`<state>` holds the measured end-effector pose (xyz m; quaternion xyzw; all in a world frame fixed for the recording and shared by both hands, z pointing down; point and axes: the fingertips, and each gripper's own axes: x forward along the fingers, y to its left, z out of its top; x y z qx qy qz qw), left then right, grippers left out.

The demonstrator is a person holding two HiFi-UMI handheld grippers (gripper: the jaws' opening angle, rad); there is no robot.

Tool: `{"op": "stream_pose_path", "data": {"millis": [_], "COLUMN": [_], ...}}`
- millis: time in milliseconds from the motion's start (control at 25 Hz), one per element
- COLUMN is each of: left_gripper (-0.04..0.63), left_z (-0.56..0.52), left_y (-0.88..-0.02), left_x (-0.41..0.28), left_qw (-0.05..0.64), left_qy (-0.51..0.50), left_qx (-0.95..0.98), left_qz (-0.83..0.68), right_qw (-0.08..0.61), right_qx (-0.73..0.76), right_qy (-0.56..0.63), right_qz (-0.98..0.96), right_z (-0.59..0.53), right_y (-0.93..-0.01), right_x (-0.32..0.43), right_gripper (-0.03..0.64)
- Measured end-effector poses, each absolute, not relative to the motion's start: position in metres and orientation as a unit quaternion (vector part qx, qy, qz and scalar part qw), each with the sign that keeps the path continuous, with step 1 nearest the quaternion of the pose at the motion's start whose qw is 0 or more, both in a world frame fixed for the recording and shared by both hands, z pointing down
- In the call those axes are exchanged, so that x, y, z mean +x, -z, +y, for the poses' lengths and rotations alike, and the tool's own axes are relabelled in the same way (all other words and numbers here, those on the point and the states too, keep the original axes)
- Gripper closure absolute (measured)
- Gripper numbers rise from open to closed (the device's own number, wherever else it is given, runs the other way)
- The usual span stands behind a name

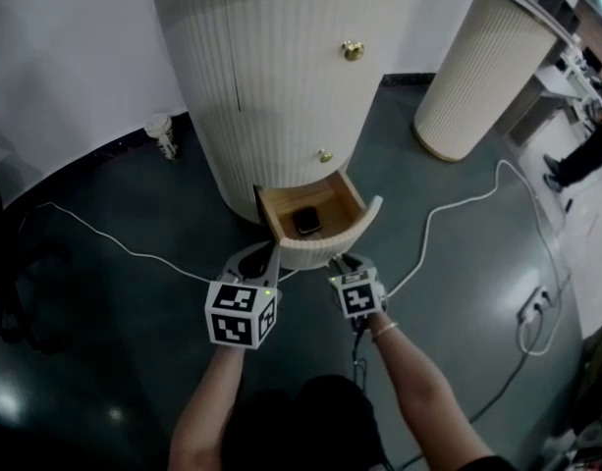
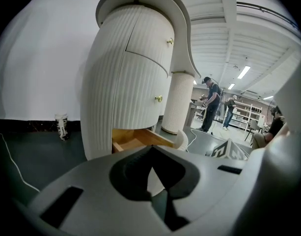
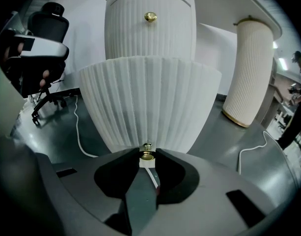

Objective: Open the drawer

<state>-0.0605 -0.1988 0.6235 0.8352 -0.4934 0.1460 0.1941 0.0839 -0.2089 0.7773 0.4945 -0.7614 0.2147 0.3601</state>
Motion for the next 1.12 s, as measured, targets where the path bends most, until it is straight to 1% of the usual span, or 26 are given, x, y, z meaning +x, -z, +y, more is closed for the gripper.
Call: {"op": "stream_pose_path", "data": {"millis": [360,1120], "left_gripper": [0.592,0.592], "left_z": [-0.193,-0.187], "left_y": [-0.632,-0.63], "left_x": [-0.048,-0.036], "left_qw": [0.201,0.183], "left_qy": [-0.161,-0.193], "left_qx": [0.835,0.838], "left_qz": [-0.487,-0.476], "right_qw": [0.362,0.372], "right_qx": [0.492,0.494], "right_qy": [-0.218,-0.235], "right_qz": [-0.761,-0.75], "right_z": [-0.185,-0.14], "right_y": [-0.778,-0.779], "right_x": [0.096,0.12], "right_gripper": [0.517,0.517]}}
